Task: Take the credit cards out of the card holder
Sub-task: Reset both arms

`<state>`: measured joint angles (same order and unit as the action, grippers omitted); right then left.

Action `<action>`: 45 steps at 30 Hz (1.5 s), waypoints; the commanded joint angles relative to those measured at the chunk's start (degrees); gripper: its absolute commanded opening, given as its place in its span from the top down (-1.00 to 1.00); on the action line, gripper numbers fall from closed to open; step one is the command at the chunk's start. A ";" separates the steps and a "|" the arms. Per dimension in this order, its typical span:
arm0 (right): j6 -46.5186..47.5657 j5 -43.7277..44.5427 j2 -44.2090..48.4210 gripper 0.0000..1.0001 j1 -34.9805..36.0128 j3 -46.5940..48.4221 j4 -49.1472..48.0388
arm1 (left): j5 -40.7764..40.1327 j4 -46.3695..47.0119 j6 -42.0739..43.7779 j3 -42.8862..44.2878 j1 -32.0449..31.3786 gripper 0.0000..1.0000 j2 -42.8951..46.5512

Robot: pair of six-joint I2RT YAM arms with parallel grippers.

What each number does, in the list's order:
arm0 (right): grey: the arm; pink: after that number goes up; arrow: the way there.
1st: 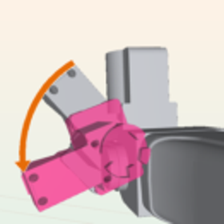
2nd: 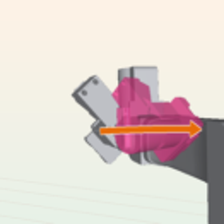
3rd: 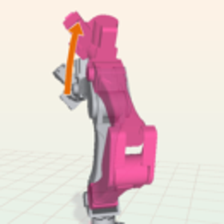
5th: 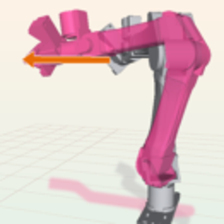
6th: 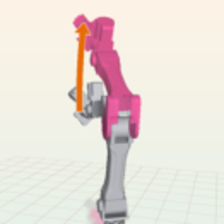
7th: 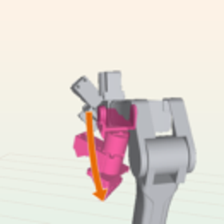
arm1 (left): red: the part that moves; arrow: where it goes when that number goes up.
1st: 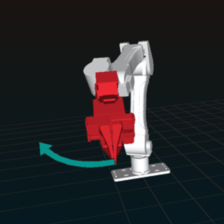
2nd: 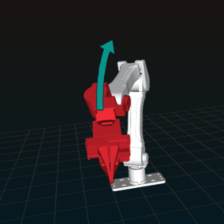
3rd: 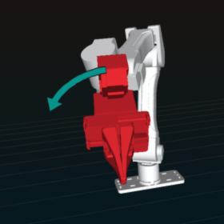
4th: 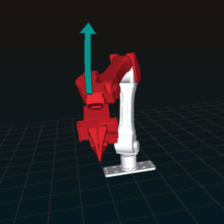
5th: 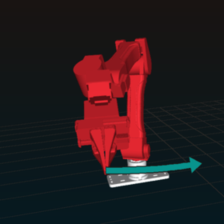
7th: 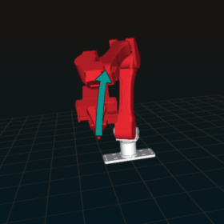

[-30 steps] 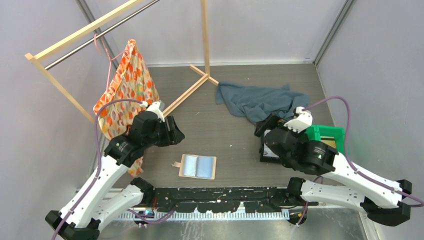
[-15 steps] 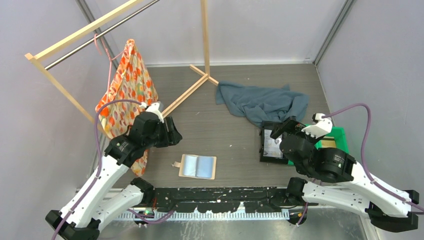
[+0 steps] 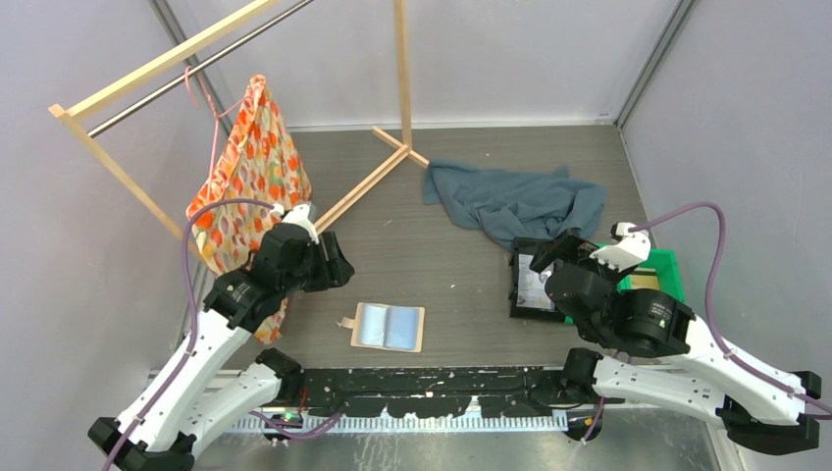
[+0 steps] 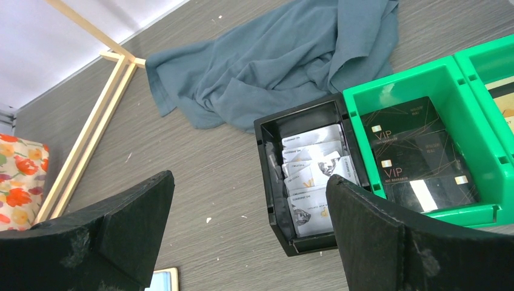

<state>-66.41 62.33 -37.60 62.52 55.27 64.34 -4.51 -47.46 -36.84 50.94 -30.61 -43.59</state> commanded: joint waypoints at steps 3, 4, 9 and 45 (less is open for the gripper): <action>-1.82 3.00 0.07 -1.00 0.19 -0.75 -0.21 | -0.15 1.07 0.75 -0.57 0.23 -0.18 0.05; -1.83 2.98 0.07 -1.00 0.21 -0.84 -0.21 | 0.26 1.18 0.80 -0.65 0.20 -0.18 -0.11; -2.23 3.36 -0.42 -1.00 0.17 -0.95 -0.14 | 0.76 1.66 0.55 -1.25 0.22 -0.18 -0.70; -4.17 4.23 -1.27 -1.00 0.16 -1.54 0.45 | 0.91 3.08 0.92 -1.81 0.21 -0.17 -2.02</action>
<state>-68.99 63.24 -39.11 62.52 54.19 64.58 -3.57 -46.28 -36.71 49.34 -30.61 -45.91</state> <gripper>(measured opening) 0.996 0.587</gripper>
